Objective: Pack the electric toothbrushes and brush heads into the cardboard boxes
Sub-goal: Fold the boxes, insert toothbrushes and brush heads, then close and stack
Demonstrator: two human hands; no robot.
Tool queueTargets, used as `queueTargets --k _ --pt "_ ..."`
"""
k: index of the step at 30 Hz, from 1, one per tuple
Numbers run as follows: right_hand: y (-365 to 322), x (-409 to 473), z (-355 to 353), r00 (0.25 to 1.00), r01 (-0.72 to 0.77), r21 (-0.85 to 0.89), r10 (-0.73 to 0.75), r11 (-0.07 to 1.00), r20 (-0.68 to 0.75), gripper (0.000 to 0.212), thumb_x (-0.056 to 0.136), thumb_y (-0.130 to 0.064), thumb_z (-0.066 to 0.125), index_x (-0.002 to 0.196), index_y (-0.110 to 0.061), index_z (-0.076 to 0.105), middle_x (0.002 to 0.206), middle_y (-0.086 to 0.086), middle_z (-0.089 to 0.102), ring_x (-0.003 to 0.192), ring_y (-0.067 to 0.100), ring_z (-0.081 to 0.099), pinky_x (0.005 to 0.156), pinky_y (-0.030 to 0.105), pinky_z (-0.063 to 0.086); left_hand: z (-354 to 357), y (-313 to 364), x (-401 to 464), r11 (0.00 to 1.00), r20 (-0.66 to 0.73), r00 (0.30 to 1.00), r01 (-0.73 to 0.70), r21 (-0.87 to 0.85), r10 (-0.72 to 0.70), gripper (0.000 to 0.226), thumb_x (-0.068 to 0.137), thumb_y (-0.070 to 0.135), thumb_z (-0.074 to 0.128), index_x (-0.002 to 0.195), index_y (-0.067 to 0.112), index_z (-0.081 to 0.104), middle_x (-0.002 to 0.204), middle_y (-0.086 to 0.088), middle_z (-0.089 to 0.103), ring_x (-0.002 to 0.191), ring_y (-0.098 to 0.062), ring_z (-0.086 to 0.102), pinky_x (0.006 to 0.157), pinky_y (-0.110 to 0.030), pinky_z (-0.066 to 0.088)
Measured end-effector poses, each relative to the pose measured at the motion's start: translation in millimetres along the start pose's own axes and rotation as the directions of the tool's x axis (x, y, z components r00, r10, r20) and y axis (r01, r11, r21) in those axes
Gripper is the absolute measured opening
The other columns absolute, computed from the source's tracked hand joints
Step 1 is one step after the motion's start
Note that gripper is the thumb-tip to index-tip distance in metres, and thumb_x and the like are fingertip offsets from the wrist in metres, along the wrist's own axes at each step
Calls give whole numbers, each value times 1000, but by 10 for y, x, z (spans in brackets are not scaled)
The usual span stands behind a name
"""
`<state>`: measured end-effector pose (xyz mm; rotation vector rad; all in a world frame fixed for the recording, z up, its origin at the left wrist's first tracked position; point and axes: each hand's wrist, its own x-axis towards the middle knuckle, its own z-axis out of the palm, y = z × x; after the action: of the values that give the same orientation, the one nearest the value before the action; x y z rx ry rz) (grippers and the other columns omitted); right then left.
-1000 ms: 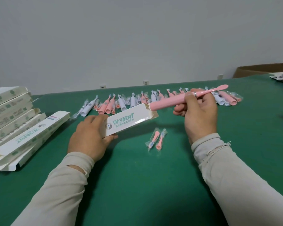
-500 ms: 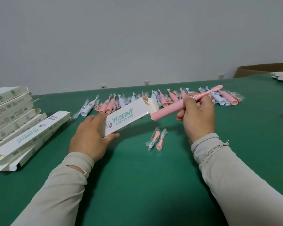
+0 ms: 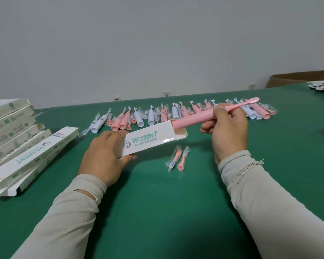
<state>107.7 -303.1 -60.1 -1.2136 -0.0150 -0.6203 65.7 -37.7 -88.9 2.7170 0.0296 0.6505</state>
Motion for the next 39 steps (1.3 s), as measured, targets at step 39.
queueTargets --k 39 --pt "109 -94 -1 878 183 -427 48 886 476 19 101 -19 55 99 -31 69 82 -12 67 67 6 63 66 27 58 -37 30 -9 998 -43 998 50 -25 -51 70 78 43 80 139 29 49 135 1 53 124 -26 46 101 -49 44"
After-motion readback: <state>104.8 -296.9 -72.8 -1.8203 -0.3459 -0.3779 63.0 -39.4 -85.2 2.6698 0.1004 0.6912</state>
